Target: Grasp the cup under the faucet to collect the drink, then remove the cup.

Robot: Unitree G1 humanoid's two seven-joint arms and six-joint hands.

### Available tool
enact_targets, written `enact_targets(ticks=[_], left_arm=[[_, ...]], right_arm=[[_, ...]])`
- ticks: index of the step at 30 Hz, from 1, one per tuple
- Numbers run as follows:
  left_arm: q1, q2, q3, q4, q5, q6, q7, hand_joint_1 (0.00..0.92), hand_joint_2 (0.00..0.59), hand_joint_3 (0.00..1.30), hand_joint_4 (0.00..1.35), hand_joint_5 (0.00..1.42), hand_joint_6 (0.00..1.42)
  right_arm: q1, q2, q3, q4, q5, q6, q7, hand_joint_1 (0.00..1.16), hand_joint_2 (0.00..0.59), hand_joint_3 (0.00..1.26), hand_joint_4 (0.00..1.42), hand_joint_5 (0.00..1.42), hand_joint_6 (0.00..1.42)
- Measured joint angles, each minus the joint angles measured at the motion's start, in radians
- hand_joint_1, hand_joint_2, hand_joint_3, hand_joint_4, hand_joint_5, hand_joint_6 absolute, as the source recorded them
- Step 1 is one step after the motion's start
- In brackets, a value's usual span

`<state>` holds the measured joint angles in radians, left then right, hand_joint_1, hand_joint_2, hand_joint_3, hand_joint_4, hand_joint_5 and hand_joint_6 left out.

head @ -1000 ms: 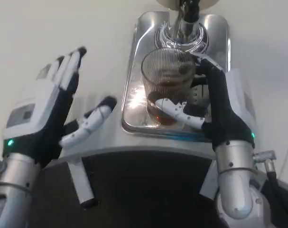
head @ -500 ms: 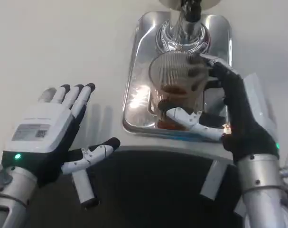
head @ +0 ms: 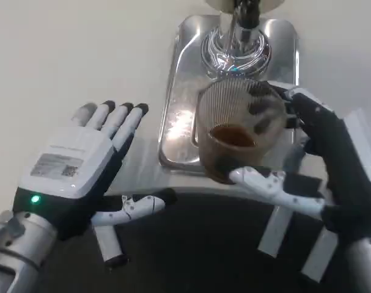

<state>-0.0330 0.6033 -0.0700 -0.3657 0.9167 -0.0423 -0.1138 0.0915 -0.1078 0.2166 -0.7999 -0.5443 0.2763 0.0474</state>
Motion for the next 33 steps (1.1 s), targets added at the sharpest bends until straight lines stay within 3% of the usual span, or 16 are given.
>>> enact_targets(ticks=[4, 10, 18, 26, 33], left_arm=[[0.019, 0.009, 0.015, -0.015, -0.009, -0.016, -0.001, 0.0, 0.125, 0.0, 0.0, 0.0, 0.0], [0.036, 0.02, 0.022, -0.035, -0.022, -0.045, -0.017, 0.0, 0.124, 0.0, 0.0, 0.0, 0.0], [0.103, 0.053, 0.067, -0.079, -0.063, -0.084, -0.046, 0.0, 0.122, 0.0, 0.0, 0.0, 0.0], [0.103, 0.05, 0.067, -0.107, -0.081, -0.091, -0.059, 0.0, 0.123, 0.0, 0.0, 0.0, 0.0], [0.098, 0.038, 0.063, -0.112, -0.082, -0.09, -0.069, 0.0, 0.125, 0.0, 0.0, 0.0, 0.0]], right_arm=[[0.055, -0.024, -0.033, -0.091, 0.013, 0.01, 0.056, 1.16, 0.324, 0.76, 0.78, 0.84, 1.12], [0.109, -0.029, -0.052, -0.194, 0.024, 0.032, 0.126, 1.16, 0.324, 0.76, 0.78, 0.84, 1.12], [0.138, -0.023, -0.172, -0.221, 0.081, -0.012, 0.232, 1.16, 0.324, 0.77, 0.79, 0.84, 1.14], [0.211, 0.018, -0.195, -0.221, 0.097, -0.11, 0.279, 1.16, 0.321, 0.77, 0.79, 0.84, 1.14], [0.251, 0.045, -0.199, -0.221, 0.097, -0.134, 0.311, 1.16, 0.318, 0.77, 0.79, 0.85, 1.14]])
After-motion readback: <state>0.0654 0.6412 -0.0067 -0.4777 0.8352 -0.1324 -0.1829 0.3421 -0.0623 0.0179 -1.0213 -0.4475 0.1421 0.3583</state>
